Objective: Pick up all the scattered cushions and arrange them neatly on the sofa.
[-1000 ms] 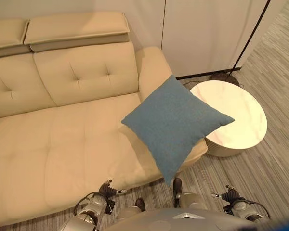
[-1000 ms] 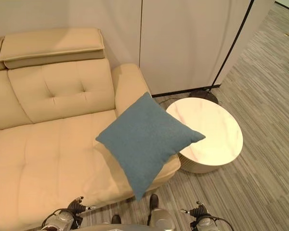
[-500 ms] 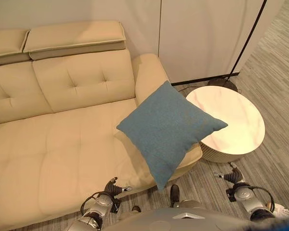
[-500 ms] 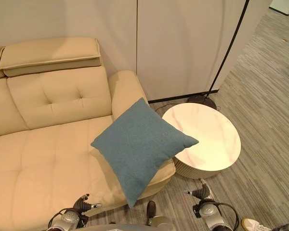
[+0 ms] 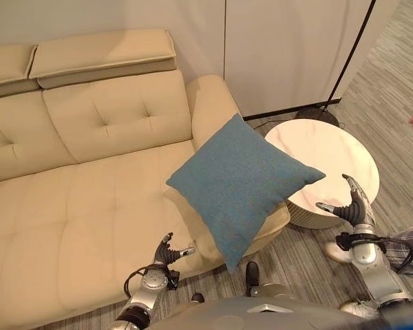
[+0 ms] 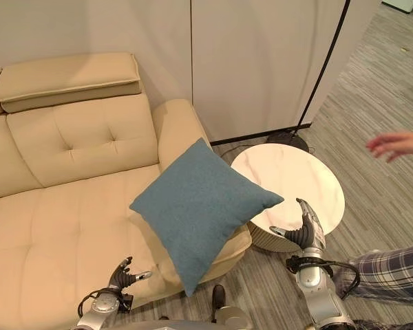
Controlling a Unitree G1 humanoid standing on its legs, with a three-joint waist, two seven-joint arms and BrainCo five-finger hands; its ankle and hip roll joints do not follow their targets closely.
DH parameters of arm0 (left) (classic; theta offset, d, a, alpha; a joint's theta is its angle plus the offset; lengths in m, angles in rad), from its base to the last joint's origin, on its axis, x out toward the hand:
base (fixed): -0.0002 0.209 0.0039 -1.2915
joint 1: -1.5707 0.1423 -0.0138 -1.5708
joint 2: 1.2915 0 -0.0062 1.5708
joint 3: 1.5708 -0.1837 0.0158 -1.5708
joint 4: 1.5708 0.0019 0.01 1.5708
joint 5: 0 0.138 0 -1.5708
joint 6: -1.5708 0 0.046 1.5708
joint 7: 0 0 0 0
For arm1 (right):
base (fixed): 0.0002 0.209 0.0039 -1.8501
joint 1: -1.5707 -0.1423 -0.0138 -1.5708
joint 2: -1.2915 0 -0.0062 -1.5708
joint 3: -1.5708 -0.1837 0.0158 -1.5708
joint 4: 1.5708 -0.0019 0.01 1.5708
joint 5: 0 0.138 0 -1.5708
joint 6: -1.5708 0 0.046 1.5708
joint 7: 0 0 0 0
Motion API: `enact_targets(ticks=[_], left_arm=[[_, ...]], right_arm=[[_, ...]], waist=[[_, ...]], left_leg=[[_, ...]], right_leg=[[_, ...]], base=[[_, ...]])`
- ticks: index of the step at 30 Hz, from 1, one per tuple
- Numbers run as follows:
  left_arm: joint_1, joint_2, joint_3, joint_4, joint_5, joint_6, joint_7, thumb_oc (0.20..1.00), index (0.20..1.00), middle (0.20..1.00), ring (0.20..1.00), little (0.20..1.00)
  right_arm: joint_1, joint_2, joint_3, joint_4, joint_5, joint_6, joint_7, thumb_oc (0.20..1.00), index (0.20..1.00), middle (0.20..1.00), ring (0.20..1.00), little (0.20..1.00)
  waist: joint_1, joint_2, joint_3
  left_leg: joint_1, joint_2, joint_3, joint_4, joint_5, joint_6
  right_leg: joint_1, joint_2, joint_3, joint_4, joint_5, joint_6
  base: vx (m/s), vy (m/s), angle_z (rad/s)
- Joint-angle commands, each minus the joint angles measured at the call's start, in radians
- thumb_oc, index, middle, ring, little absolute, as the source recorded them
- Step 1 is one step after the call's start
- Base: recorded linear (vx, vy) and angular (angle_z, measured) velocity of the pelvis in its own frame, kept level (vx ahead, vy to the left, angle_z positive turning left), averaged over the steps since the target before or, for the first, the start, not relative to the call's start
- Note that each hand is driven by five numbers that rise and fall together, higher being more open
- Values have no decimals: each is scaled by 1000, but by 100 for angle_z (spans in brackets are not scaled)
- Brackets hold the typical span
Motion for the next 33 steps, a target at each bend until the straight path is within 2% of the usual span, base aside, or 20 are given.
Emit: enact_targets(ticks=[1, 9, 15, 23, 33], left_arm=[[-52, 30, 35, 17, -48, -50, 28, 1000, 1000, 1000, 1000, 1000], [-30, 32, 19, -101, -114, -61, 28, 1000, 1000, 1000, 1000, 1000], [-29, 21, 1, -105, -146, -59, 29, 1000, 1000, 1000, 1000, 1000], [-69, -4, -38, -85, -229, -55, 34, 1000, 1000, 1000, 1000, 1000], [-164, 2, -97, -77, -230, -57, 37, 1000, 1000, 1000, 1000, 1000]], right_arm=[[-54, -32, -17, -24, -18, -56, -29, 1000, 1000, 1000, 1000, 1000], [-147, -62, 43, -57, 33, -59, -5, 1000, 1000, 1000, 1000, 1000], [-226, -68, 103, -59, 59, -59, 10, 1000, 1000, 1000, 1000, 1000], [-410, -77, 241, 73, 115, -29, 24, 1000, 1000, 1000, 1000, 1000], [-508, -75, 291, 206, 140, 4, 2, 1000, 1000, 1000, 1000, 1000]], waist=[[-4, -41, 6], [27, -46, 6], [46, -50, 9], [90, -69, 34], [98, -73, 64]], left_leg=[[-64, -15, -19, 7, 7, -27], [-69, -13, -35, 7, 9, -34], [-73, -7, -43, 7, 14, -40], [-109, 0, -64, 7, 33, -52], [-209, 9, -93, 7, 69, -75]], right_leg=[[56, -73, -23, 12, -87, 137], [62, -79, -44, 12, -94, 136], [63, -79, -59, 12, -97, 135], [42, -78, -84, 12, -97, 131], [-35, -80, -115, 12, -88, 127]], base=[[0, 0, 0], [5, -7, 4], [-3, -11, 9], [-21, -19, 11], [-40, -26, 18]])
